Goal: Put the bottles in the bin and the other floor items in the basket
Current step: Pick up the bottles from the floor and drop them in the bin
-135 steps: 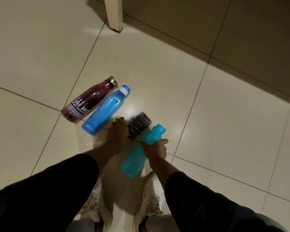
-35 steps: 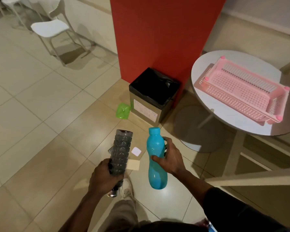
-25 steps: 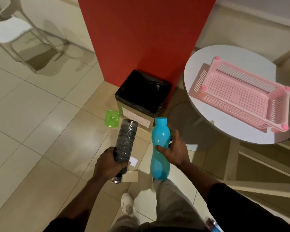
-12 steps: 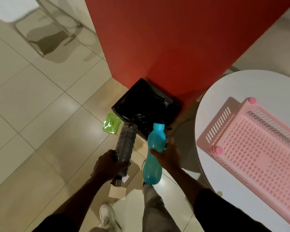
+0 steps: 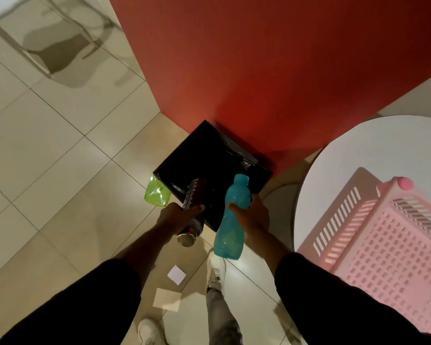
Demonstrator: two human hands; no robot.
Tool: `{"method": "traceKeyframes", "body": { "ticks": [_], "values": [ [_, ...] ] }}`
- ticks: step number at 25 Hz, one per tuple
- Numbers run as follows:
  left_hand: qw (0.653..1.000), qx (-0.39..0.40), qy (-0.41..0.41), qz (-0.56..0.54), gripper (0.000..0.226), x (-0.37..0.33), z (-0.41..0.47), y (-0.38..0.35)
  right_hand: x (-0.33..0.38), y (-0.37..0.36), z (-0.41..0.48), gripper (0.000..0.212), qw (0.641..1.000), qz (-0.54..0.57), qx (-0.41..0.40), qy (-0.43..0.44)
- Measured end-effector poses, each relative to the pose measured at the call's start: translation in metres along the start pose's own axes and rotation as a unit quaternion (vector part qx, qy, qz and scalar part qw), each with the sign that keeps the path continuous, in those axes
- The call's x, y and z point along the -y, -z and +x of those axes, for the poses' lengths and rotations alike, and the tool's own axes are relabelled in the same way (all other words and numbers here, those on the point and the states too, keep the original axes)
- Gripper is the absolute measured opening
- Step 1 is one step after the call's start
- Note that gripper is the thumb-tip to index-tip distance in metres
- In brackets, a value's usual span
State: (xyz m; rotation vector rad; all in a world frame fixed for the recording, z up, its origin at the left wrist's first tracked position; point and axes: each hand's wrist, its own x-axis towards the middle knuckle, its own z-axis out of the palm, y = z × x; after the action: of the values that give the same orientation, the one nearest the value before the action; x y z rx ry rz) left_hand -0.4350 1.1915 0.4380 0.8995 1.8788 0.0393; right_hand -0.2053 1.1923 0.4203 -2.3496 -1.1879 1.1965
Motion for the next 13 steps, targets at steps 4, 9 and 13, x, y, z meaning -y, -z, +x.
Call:
{"method": "traceKeyframes", "body": {
  "ticks": [4,9,13],
  "values": [
    [0.999,0.008,-0.008,-0.044,0.062,-0.02,0.045,-0.002,0.016,-0.013,0.05,0.077,0.999,-0.037,0.019,0.02],
    [0.999,-0.011,-0.015,-0.036,0.067,-0.044,0.092,-0.013,0.024,-0.035,0.102,0.075,0.995,-0.06,0.066,0.031],
    [0.999,-0.032,-0.037,-0.01,0.058,-0.041,0.122,-0.033,0.018,-0.054,0.127,0.07,0.996,-0.054,0.055,0.041]
  ]
}}
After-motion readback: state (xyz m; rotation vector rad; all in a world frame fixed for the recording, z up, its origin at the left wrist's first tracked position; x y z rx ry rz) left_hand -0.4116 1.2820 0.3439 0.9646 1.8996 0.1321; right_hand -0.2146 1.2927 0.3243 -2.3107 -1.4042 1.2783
